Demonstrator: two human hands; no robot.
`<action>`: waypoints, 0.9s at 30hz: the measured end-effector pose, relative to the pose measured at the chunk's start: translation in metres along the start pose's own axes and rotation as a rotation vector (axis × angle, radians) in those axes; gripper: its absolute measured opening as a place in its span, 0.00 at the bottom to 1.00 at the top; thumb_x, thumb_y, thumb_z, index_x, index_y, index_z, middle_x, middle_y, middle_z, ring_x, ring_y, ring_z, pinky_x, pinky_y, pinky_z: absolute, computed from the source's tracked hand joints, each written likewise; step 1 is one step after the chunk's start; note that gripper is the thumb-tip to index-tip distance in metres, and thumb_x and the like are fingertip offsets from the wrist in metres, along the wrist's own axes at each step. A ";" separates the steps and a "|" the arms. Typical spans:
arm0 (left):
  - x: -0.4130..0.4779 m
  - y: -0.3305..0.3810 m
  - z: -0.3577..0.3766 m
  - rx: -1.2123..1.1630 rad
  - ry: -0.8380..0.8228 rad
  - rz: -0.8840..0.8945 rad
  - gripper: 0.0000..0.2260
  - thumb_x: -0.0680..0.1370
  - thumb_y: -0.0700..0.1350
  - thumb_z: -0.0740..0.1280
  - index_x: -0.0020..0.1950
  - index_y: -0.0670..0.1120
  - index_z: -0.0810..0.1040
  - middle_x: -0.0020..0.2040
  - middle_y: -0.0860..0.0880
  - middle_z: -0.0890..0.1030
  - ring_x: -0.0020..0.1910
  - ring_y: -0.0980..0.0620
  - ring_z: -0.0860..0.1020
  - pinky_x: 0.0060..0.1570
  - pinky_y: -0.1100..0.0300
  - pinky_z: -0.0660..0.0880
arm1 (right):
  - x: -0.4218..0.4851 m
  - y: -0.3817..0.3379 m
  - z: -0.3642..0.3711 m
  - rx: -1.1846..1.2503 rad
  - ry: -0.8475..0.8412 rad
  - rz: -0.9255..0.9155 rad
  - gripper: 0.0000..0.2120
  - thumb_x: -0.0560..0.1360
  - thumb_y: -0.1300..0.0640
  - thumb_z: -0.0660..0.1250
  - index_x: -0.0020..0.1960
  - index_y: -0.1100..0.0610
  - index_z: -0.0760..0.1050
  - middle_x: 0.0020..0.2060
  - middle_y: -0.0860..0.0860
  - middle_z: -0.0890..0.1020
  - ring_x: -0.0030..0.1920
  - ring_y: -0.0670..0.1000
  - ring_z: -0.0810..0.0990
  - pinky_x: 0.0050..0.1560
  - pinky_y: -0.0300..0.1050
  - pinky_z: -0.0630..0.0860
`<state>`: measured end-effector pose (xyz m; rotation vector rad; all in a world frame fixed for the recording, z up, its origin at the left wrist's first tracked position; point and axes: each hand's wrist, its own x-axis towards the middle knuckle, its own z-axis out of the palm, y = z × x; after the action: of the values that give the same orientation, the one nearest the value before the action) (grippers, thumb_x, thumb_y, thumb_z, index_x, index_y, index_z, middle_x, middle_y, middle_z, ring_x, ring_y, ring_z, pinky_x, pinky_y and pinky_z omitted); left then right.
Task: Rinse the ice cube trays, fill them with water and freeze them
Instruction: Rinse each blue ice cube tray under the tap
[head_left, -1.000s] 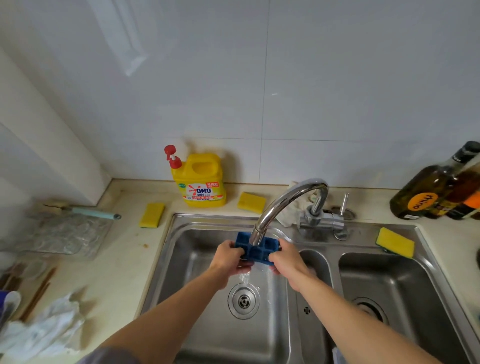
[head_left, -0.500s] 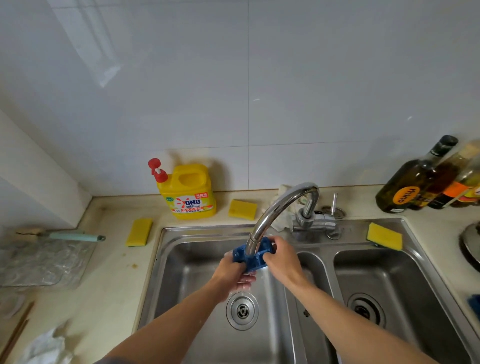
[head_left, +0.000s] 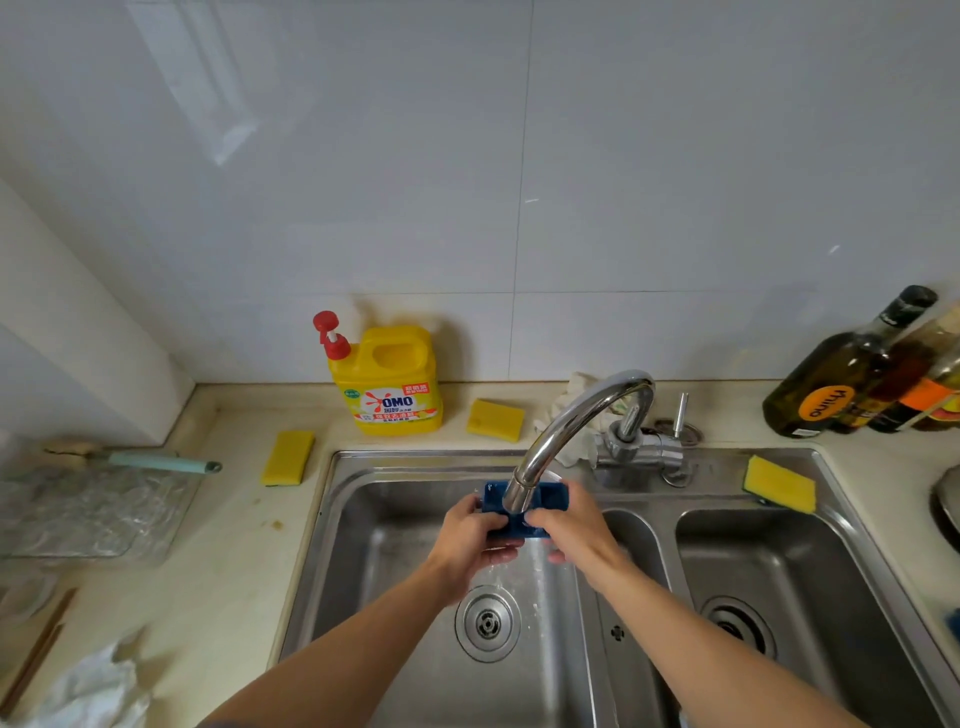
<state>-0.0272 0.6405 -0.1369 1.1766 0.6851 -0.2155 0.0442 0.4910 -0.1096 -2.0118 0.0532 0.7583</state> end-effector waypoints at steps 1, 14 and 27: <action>-0.002 0.001 0.001 0.021 0.002 0.018 0.11 0.79 0.35 0.63 0.62 0.41 0.75 0.48 0.39 0.85 0.43 0.43 0.85 0.43 0.54 0.81 | 0.000 0.001 0.001 -0.018 0.005 -0.003 0.24 0.73 0.57 0.74 0.65 0.52 0.67 0.56 0.51 0.79 0.55 0.51 0.80 0.48 0.51 0.82; -0.008 -0.001 -0.009 0.188 0.071 -0.071 0.16 0.85 0.57 0.57 0.57 0.48 0.78 0.50 0.42 0.85 0.43 0.44 0.87 0.42 0.53 0.83 | -0.004 0.004 0.013 -0.101 -0.022 0.022 0.18 0.74 0.57 0.71 0.61 0.53 0.71 0.51 0.54 0.82 0.49 0.56 0.82 0.40 0.48 0.82; -0.007 -0.017 -0.001 -0.003 0.011 -0.269 0.29 0.84 0.65 0.48 0.61 0.45 0.78 0.53 0.40 0.86 0.48 0.43 0.87 0.44 0.52 0.82 | -0.011 0.000 -0.008 -0.118 0.006 -0.068 0.25 0.78 0.55 0.68 0.72 0.53 0.64 0.53 0.57 0.81 0.44 0.53 0.80 0.50 0.54 0.80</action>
<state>-0.0412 0.6332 -0.1466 1.0814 0.8527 -0.4333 0.0396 0.4819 -0.1010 -2.1166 -0.0577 0.7261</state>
